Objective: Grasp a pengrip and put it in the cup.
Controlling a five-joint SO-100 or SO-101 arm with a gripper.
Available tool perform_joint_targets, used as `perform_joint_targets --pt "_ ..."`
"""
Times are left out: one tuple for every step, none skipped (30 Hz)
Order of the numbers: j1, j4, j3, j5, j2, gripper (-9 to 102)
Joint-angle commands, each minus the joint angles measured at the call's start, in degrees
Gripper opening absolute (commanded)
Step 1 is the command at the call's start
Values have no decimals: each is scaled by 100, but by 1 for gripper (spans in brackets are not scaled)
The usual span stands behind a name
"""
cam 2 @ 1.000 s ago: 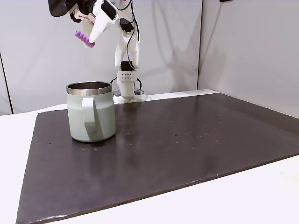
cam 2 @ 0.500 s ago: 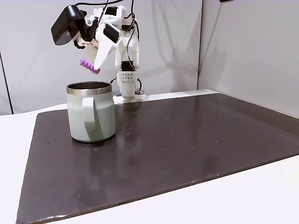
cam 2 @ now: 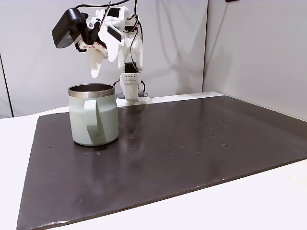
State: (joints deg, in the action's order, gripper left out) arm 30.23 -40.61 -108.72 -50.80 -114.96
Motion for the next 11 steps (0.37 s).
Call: perform_joint_targets --pt "44 167 53 9 -70 31" --pt "44 167 53 9 -70 31" --pt "44 167 70 9 -70 31" --pt "44 167 79 9 -70 31" --pt "44 167 79 0 -79 31" --pt "44 167 79 0 -79 31" --pt "44 167 79 0 -88 31" --pt "44 167 79 0 -97 31" --pt "53 167 79 0 -105 31" --pt "53 167 79 0 -105 31" --pt "62 167 79 -9 -114 31"
